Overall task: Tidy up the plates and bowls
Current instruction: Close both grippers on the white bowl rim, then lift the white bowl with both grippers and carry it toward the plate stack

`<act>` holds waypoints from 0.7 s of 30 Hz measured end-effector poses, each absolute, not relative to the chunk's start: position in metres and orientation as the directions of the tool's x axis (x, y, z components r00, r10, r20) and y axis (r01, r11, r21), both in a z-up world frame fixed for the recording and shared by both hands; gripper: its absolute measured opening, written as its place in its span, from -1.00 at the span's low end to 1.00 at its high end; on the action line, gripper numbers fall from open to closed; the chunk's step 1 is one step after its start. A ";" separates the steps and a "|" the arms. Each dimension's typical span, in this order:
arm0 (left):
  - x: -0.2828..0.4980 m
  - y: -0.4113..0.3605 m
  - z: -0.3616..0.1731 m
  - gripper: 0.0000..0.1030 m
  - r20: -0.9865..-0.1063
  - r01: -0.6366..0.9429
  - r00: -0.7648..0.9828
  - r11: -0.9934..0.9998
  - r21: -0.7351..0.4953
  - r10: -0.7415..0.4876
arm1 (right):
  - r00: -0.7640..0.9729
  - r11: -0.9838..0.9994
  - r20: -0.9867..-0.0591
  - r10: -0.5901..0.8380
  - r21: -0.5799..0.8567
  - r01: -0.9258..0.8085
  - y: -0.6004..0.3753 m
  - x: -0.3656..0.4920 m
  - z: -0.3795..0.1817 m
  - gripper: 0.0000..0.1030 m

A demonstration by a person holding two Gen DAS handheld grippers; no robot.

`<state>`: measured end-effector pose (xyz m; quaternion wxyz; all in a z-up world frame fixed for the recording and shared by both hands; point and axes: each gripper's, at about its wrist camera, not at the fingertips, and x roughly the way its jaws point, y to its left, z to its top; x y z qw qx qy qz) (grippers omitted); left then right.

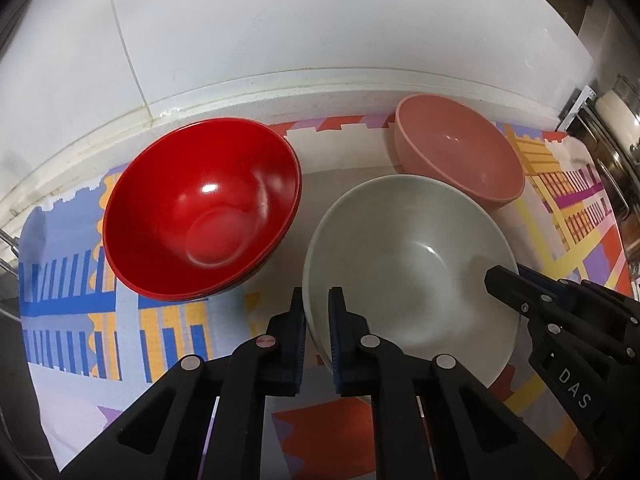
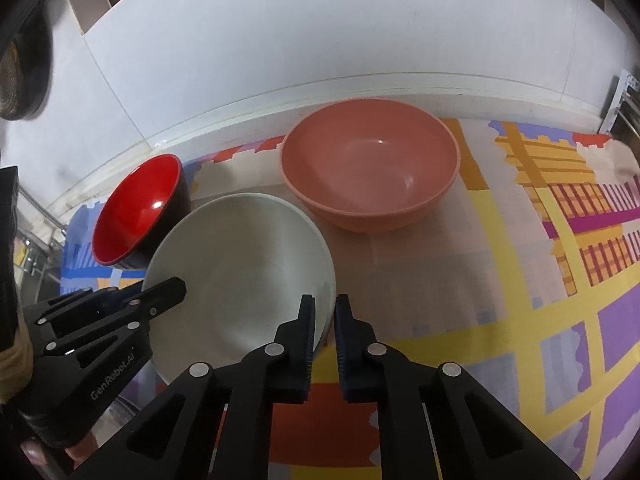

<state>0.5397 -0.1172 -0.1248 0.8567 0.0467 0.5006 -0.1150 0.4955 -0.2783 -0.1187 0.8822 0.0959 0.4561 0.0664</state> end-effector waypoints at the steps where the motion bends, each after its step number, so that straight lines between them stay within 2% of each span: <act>1: 0.539 -0.118 -0.125 -0.76 -0.869 0.245 0.472 0.969 -0.035 -0.151 | 0.576 0.974 -0.792 0.201 0.227 -0.027 -0.278 0.495 -0.119 -0.79; 21: 0.475 -0.149 -0.078 -0.74 -0.839 0.303 0.496 0.950 -0.072 -0.222 | 0.623 0.973 -0.763 0.174 0.229 0.008 -0.309 0.436 -0.075 -0.80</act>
